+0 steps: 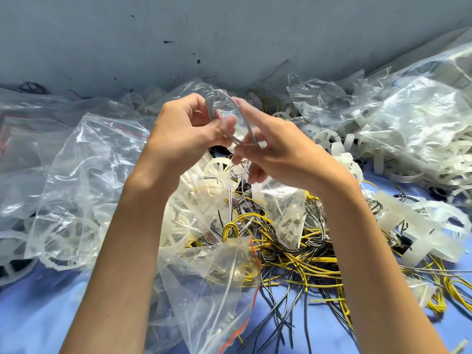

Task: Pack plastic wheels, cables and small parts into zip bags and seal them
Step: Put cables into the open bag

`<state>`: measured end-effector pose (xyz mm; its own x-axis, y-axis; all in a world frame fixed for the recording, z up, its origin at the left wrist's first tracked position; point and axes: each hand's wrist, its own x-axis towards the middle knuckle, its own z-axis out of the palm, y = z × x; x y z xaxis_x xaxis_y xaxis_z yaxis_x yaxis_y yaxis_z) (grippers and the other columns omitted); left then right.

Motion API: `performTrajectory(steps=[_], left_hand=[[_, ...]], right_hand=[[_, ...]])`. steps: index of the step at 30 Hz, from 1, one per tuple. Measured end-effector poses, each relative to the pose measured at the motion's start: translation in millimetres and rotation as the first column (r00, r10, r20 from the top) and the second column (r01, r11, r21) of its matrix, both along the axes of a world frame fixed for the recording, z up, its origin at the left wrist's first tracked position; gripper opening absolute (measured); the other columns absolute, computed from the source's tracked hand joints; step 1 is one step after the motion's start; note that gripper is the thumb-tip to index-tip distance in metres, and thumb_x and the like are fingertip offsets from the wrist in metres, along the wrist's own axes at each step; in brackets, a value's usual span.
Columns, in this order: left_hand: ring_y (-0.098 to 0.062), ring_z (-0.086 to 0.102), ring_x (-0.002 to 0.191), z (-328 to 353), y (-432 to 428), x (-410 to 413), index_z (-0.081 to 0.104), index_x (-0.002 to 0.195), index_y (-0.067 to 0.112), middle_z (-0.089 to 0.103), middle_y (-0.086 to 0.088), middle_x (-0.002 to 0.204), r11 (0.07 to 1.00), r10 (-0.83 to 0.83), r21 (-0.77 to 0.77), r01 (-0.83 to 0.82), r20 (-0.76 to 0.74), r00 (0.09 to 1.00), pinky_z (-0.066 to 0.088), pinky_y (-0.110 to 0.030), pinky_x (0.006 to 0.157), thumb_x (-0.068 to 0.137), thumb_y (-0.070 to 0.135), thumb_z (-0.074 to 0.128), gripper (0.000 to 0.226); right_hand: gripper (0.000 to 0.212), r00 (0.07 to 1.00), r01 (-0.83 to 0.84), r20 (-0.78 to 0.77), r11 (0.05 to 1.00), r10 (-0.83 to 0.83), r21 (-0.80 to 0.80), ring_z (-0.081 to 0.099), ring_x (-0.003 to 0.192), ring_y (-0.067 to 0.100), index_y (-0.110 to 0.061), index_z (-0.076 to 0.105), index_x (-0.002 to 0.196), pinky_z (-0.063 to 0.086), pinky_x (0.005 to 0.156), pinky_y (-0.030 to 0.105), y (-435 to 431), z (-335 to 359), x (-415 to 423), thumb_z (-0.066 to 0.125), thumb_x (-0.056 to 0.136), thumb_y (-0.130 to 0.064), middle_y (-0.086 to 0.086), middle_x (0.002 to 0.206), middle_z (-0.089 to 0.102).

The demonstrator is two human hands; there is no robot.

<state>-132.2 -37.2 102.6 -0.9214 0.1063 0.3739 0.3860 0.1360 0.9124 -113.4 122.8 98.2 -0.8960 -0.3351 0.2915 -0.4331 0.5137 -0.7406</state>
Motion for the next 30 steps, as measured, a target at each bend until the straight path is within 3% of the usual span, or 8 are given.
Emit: performTrajectory(steps=[6, 9, 12, 15, 19, 24, 28, 30], left_hand=[[-0.005, 0.058, 0.073, -9, -16, -7, 0.061, 0.073, 0.026, 0.064, 0.010, 0.077, 0.829, 0.292, -0.502, -0.246, 0.013, 0.956, 0.041, -0.027, 0.066, 0.056, 0.052, 0.083, 0.038], [-0.018, 0.058, 0.101, -10, -19, -6, 0.057, 0.073, 0.033, 0.064, 0.003, 0.103, 0.635, 0.340, -0.719, -0.283, -0.069, 0.938, 0.045, -0.034, 0.084, 0.059, 0.045, 0.085, 0.034], [-0.025, 0.060, 0.101, -12, -24, -8, 0.057, 0.072, 0.034, 0.069, -0.002, 0.103, 0.513, 0.362, -0.827, -0.230, -0.035, 0.931, 0.048, -0.036, 0.090, 0.069, 0.026, 0.075, 0.020], [-0.015, 0.062, 0.089, -13, -27, -10, 0.066, 0.077, 0.031, 0.072, 0.001, 0.093, 0.552, 0.305, -0.816, -0.172, 0.005, 0.952, 0.048, -0.026, 0.079, 0.075, 0.018, 0.065, 0.014], [0.010, 0.052, 0.054, -4, -24, -6, 0.073, 0.086, 0.029, 0.068, 0.015, 0.075, 0.748, 0.164, -0.648, -0.141, -0.025, 0.986, 0.035, -0.003, 0.051, 0.078, 0.011, 0.060, 0.024], [0.004, 0.059, 0.069, 7, -18, 6, 0.071, 0.084, 0.029, 0.071, 0.012, 0.081, 0.904, 0.074, -0.420, -0.082, -0.036, 0.997, 0.044, -0.005, 0.064, 0.080, 0.002, 0.058, 0.031], [0.008, 0.060, 0.069, 13, -15, 13, 0.070, 0.087, 0.024, 0.070, 0.010, 0.082, 0.950, -0.017, -0.310, 0.021, 0.018, 1.000, 0.043, -0.003, 0.062, 0.081, -0.009, 0.053, 0.037], [0.010, 0.061, 0.068, 14, -12, 15, 0.070, 0.092, 0.018, 0.070, 0.007, 0.083, 0.954, -0.065, -0.290, 0.072, 0.033, 0.997, 0.042, -0.003, 0.062, 0.081, -0.014, 0.049, 0.040]], right_hand=[[0.025, 0.975, 0.202, -0.131, 0.960, -0.179, 0.194, 0.042, 0.047, -0.001, -0.019, 0.068, 0.115, 0.031, 0.045, 0.011, 11, -1, -4, 0.051, 0.097, -0.024, -0.010, 0.055, 0.055], [0.030, 0.956, 0.291, -0.114, 0.932, -0.272, 0.215, 0.054, 0.055, 0.003, -0.018, 0.070, 0.109, 0.034, 0.048, 0.015, 12, -3, -4, 0.047, 0.098, -0.034, -0.002, 0.070, 0.069], [0.037, 0.934, 0.356, -0.100, 0.916, -0.343, 0.186, 0.064, 0.074, 0.018, -0.009, 0.065, 0.110, 0.041, 0.054, 0.020, 15, -3, -4, 0.044, 0.098, -0.037, 0.010, 0.084, 0.072], [0.030, 0.942, 0.333, -0.125, 0.921, -0.312, 0.205, 0.061, 0.064, 0.017, -0.009, 0.068, 0.108, 0.040, 0.048, 0.017, 13, -1, -3, 0.048, 0.096, -0.026, 0.009, 0.092, 0.074], [0.027, 0.981, 0.189, -0.085, 0.968, -0.177, 0.166, 0.066, 0.072, 0.003, -0.022, 0.069, 0.115, 0.046, 0.058, 0.009, 11, 2, 0, 0.053, 0.095, -0.015, -0.014, 0.089, 0.069], [0.014, 0.994, -0.073, 0.085, 0.995, 0.068, 0.061, 0.069, 0.066, 0.012, -0.007, 0.060, 0.107, 0.042, 0.054, 0.010, 9, 3, 5, 0.057, 0.093, -0.008, 0.002, 0.089, 0.074], [0.015, 0.987, -0.161, 0.045, 0.982, 0.157, 0.095, 0.068, 0.066, 0.009, -0.010, 0.068, 0.103, 0.052, 0.062, 0.022, 3, 2, 5, 0.063, 0.089, -0.008, -0.002, 0.086, 0.074], [0.016, 0.990, -0.139, -0.006, 0.985, 0.141, 0.097, 0.065, 0.061, 0.004, -0.017, 0.072, 0.100, 0.050, 0.061, 0.017, -5, -2, 4, 0.066, 0.087, -0.010, -0.009, 0.074, 0.071]])
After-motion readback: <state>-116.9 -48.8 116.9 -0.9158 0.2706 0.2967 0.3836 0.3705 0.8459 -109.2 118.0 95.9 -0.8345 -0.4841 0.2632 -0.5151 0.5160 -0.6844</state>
